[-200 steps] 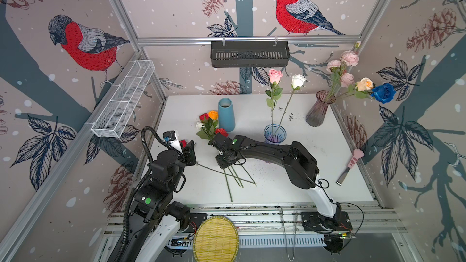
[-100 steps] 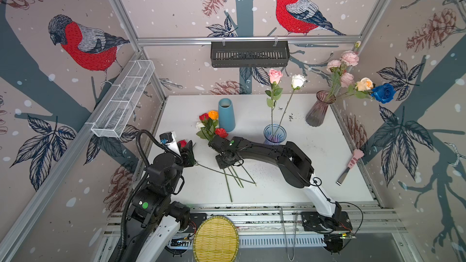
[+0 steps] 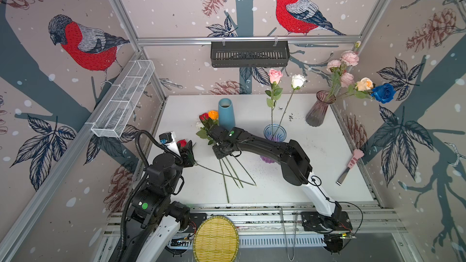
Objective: Arrange the flowers into the vase
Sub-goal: 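Close the right gripper on a red rose stem among the stems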
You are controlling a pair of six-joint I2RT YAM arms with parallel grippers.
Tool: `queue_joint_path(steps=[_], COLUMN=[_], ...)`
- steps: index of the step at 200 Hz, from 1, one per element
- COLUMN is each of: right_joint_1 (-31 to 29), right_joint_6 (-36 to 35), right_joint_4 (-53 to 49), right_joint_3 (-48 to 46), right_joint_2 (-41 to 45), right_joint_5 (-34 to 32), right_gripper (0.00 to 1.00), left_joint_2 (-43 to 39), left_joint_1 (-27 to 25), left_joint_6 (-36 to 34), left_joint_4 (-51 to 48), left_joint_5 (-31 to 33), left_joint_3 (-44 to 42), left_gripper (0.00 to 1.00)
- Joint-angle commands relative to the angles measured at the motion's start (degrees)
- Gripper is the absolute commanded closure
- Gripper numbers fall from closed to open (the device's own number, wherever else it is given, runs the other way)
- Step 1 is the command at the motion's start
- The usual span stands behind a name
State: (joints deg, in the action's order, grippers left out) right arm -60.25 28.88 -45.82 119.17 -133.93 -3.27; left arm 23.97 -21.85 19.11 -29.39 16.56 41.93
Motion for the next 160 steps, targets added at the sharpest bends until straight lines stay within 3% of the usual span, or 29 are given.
queue_joint_path(steps=[1, 40, 117, 160], right_joint_1=[0.4, 2.1, 1.5, 1.2], right_joint_6=[-2.3, -1.6, -2.2, -1.2], right_joint_4=[-3.0, -2.8, 0.4, 1.0], right_joint_3=[1.0, -3.1, -7.5, -7.0], right_joint_2=[0.3, -0.2, -0.7, 0.0], right_joint_5=[-2.0, -0.2, 4.9, 4.6], right_gripper=[0.9, 0.81, 0.77, 0.77], left_joint_2=[-0.5, -0.8, -0.7, -0.7], left_joint_1=[0.1, 0.1, 0.2, 0.2], left_joint_6=[0.0, 0.0, 0.0, 0.0], left_joint_4=[0.2, 0.1, 0.2, 0.2], left_joint_5=[0.2, 0.4, 0.4, 0.4], left_joint_3=[0.1, -0.1, -0.1, 0.0], left_gripper=[0.51, 0.51, 0.51, 0.51])
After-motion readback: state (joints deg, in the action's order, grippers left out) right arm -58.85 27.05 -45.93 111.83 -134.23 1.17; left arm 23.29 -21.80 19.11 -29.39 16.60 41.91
